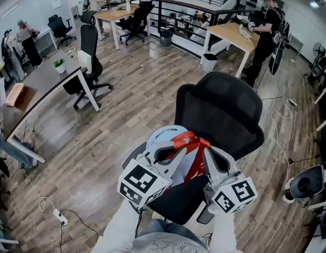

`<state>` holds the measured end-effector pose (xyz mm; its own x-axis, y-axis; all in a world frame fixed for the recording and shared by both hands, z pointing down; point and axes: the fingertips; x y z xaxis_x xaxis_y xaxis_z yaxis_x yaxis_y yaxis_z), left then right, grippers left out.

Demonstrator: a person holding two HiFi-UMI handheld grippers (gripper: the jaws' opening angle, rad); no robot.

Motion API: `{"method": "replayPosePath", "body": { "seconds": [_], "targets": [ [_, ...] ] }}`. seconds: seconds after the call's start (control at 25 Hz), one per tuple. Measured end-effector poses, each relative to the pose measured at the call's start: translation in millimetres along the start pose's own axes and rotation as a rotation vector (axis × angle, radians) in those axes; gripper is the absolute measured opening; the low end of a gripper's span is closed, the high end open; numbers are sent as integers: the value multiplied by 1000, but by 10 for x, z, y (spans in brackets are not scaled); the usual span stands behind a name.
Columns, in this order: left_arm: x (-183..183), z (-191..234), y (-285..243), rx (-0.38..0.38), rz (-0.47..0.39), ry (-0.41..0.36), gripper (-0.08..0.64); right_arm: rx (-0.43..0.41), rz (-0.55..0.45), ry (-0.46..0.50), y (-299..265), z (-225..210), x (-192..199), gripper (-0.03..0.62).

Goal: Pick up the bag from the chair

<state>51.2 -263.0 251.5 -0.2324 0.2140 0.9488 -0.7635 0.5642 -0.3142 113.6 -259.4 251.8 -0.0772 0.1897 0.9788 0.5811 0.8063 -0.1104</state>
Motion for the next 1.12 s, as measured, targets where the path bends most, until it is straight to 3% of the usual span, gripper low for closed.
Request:
{"method": "replayPosePath", "body": {
  "seconds": [0.16,0.6,1.12],
  "targets": [
    [-138,-46,64,4,-9,-21,15,-2,-19,11,59,21,-135,20],
    [-190,-279,303,24,-45,9,15,6,-27,23,378,113,-203,20],
    [-220,-318,405,-5,-53,17,16,-1,-58,-12,477,194,-250,23]
  ]
}}
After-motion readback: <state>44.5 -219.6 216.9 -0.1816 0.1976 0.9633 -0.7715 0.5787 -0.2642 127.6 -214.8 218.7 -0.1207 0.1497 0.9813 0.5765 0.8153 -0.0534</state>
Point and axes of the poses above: the fingertips, and each gripper's own axes: y backward along the fingers, z to its left, x out of its underside, and after that the axes turned 8 degrees about z, right-handed
